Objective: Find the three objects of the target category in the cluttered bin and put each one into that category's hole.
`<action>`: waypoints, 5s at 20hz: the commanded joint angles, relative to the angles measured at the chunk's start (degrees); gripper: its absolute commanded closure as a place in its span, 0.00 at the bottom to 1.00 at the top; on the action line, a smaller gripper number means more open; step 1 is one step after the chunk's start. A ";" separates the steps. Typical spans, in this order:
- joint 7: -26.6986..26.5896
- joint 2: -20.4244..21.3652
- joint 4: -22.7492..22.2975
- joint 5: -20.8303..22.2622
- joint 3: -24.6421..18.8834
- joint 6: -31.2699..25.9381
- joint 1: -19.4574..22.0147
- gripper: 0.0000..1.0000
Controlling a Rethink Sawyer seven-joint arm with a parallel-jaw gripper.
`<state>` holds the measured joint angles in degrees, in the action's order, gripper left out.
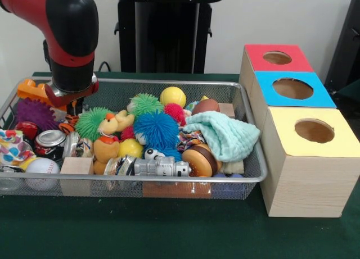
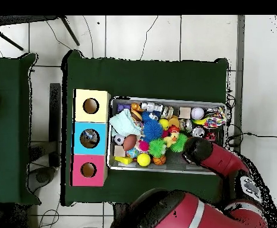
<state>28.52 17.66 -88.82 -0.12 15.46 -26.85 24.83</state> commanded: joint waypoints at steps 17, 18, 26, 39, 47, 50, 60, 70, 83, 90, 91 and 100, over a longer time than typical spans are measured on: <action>16.70 1.50 2.69 -8.13 -4.41 -5.23 -4.29 1.00; 16.61 1.29 2.56 -8.17 -4.40 -4.74 -4.03 1.00; 13.61 4.44 -2.71 -12.53 -14.69 -2.16 2.40 1.00; 19.28 7.34 0.75 -18.41 -16.63 -7.51 -2.61 1.00; 21.07 7.07 3.49 -20.77 -14.29 -8.97 -6.11 1.00; 21.91 7.23 3.50 -21.71 -13.01 -8.94 -7.64 1.00; 23.42 7.45 2.40 -25.16 -12.15 -5.86 -10.84 1.00; 22.92 7.67 1.99 -22.93 -9.33 -6.39 -9.91 0.00; 15.46 13.40 -1.09 -15.97 -5.36 -10.92 -7.92 0.00; 11.90 15.40 0.16 -11.92 -5.77 -15.99 -3.52 0.00; 11.21 15.33 -0.11 -11.39 -6.34 -15.44 -2.82 0.00; 7.75 14.23 -4.20 -4.56 -10.40 -8.61 3.59 0.00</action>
<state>35.89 33.44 -87.20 -10.65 10.54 -36.17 25.61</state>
